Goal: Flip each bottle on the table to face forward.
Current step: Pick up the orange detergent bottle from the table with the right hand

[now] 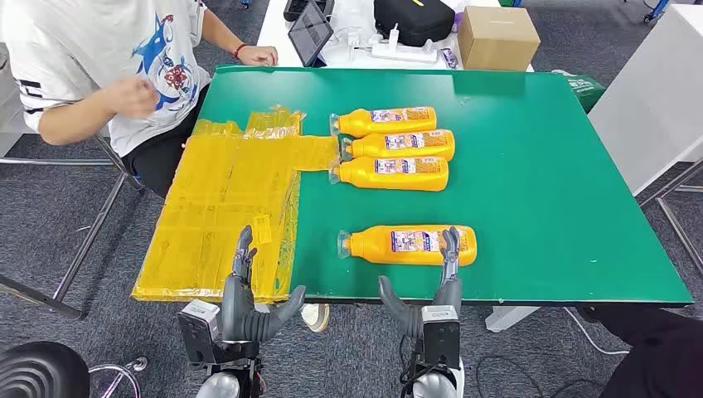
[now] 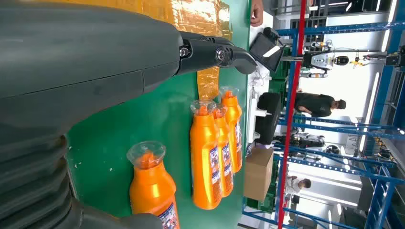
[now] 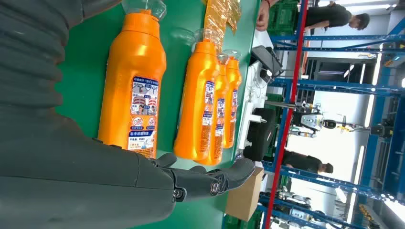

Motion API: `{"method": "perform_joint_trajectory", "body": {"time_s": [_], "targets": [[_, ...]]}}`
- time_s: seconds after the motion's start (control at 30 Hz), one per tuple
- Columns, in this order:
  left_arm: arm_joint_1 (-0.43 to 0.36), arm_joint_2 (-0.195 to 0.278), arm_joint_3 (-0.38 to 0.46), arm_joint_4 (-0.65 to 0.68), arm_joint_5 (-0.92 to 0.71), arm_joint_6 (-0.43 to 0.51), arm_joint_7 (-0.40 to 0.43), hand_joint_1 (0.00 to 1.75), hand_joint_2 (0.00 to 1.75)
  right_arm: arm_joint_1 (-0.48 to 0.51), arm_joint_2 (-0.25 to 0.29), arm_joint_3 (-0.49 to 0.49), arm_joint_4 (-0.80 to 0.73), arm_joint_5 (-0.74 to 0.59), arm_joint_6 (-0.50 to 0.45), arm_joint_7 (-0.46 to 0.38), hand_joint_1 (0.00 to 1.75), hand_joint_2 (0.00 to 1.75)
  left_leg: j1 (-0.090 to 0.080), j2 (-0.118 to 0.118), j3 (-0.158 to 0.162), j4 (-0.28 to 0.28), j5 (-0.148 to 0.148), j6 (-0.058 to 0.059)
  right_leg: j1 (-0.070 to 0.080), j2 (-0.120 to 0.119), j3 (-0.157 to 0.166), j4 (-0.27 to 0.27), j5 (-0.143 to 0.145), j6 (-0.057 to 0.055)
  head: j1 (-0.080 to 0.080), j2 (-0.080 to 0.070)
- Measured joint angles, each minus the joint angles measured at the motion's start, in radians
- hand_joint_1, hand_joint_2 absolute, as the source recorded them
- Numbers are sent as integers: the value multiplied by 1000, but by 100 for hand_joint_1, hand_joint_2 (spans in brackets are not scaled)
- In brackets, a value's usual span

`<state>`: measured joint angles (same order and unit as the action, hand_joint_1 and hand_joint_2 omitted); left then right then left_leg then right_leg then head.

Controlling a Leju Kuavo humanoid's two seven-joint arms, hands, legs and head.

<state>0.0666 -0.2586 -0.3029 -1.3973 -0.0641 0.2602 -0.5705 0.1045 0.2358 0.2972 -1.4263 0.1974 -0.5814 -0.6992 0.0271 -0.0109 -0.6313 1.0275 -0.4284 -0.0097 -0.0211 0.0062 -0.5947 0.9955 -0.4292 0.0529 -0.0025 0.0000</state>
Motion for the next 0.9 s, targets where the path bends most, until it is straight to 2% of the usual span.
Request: {"method": "perform_joint_trajectory", "body": {"time_s": [0.63, 0.8, 0.9], "targets": [[-1, 0, 0, 0, 0, 0, -2, 0, 175, 0, -1, -8, 2, 12, 4, 9, 0, 175, 0, 0, 0, 0, 0, 0, 0, 0, 0, 0, 0, 0, 0, 0], [-3, 0, 0, 0, 0, 1, -3, 0, 175, -6, -14, -8, 14, 90, 20, 76, 0, 175, 0, 0, 0, 0, 0, 0, 0, 0, 0, 0, 0, 0, 0, 0], [-6, 0, 0, 0, -4, 1, -3, 0, 175, -28, -41, -8, 24, 222, 29, 178, 0, 175, 0, 0, 0, 0, 0, 0, 0, 0, 0, 0, 0, 0, 0, 0]]}}
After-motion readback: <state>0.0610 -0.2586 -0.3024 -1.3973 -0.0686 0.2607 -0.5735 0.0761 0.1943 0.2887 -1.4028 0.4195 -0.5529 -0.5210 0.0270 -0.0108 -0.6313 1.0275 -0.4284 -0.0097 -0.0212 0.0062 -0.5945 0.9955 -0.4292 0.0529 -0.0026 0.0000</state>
